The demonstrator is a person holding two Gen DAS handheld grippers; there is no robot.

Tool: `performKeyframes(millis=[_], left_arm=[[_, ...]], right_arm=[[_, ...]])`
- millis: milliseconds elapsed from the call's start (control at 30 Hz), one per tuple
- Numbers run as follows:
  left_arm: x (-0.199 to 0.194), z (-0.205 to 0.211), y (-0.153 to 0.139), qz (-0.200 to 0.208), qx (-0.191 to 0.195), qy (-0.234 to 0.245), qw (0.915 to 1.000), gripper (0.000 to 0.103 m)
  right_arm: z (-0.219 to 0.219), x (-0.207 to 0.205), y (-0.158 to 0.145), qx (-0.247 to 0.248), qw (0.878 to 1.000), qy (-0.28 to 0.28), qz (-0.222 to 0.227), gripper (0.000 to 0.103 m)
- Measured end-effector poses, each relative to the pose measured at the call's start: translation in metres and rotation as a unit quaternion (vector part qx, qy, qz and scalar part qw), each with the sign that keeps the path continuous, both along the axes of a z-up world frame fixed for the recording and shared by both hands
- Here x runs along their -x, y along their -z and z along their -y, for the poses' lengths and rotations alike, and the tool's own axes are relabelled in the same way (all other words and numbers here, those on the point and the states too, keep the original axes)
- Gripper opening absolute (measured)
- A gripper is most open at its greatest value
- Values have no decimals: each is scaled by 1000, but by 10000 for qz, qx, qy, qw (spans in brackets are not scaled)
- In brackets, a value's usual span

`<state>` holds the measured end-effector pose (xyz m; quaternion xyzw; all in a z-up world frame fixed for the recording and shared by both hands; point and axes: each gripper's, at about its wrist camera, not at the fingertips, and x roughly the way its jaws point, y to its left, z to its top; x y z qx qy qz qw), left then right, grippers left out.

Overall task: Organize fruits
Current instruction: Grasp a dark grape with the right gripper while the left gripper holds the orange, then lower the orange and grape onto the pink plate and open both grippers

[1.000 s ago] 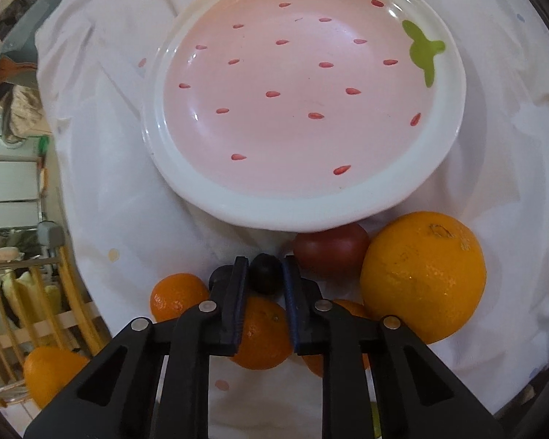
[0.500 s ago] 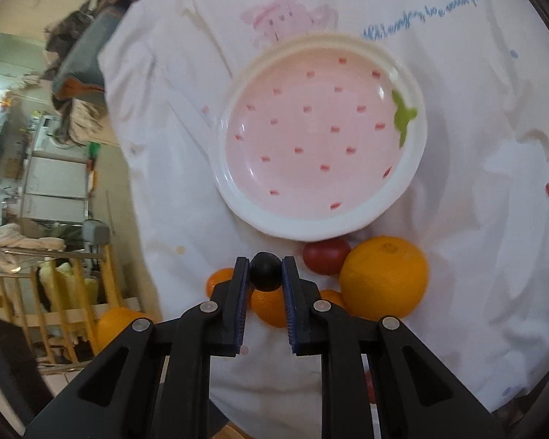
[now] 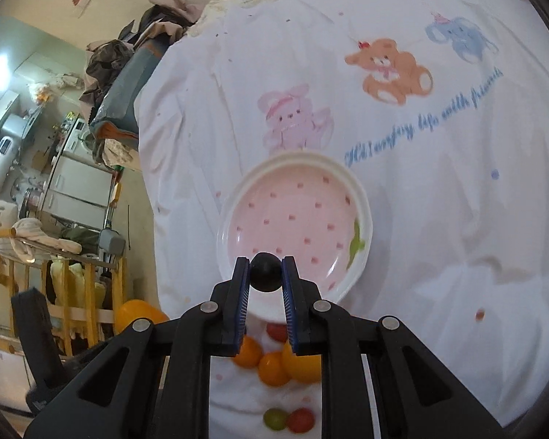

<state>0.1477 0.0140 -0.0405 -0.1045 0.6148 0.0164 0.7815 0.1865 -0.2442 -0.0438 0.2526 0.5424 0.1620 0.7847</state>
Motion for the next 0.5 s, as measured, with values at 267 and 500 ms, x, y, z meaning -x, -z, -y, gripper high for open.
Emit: performKeyframes(millis=[267,500], left_arm=[[-54,31,13,-140,-246,254,9993,54],[-91,53,41,-296,-448,384,9978,54]], right_arm=[[8,-43,25,64,9998,-169,-40,19],[7,-69,60,146,9991,-316,-235,19]])
